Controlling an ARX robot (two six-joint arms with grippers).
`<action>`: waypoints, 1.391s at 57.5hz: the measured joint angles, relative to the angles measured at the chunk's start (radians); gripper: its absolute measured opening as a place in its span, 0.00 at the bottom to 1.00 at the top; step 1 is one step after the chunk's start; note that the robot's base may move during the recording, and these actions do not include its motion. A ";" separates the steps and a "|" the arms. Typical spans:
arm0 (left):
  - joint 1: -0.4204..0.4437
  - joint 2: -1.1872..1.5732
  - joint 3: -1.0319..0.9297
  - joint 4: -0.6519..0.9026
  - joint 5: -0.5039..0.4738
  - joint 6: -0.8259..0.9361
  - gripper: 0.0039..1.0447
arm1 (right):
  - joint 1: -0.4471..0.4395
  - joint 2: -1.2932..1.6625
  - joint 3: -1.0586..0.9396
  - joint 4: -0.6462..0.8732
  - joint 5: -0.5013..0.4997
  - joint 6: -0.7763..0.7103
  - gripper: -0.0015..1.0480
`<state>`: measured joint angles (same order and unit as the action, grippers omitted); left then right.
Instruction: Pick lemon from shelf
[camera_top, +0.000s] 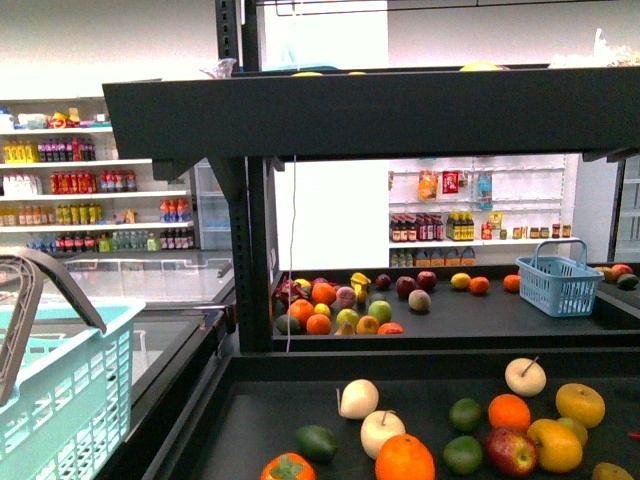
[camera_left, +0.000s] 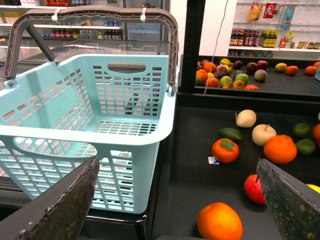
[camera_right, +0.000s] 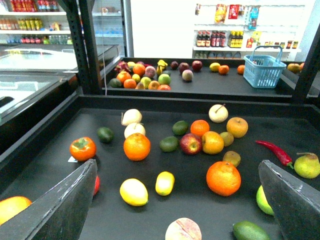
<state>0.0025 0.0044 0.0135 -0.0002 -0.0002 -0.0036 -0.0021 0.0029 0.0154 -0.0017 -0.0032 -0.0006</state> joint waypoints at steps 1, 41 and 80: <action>0.000 0.000 0.000 0.000 0.000 0.000 0.92 | 0.000 0.000 0.000 0.000 -0.001 0.000 0.93; 0.311 0.554 0.229 0.274 0.454 -0.599 0.92 | 0.000 0.000 0.000 0.000 0.000 0.000 0.93; 0.236 1.602 0.909 0.640 0.395 -1.102 0.92 | 0.000 0.000 0.000 0.000 0.000 0.000 0.93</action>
<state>0.2382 1.6066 0.9230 0.6403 0.3950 -1.1057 -0.0021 0.0025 0.0154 -0.0017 -0.0032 -0.0006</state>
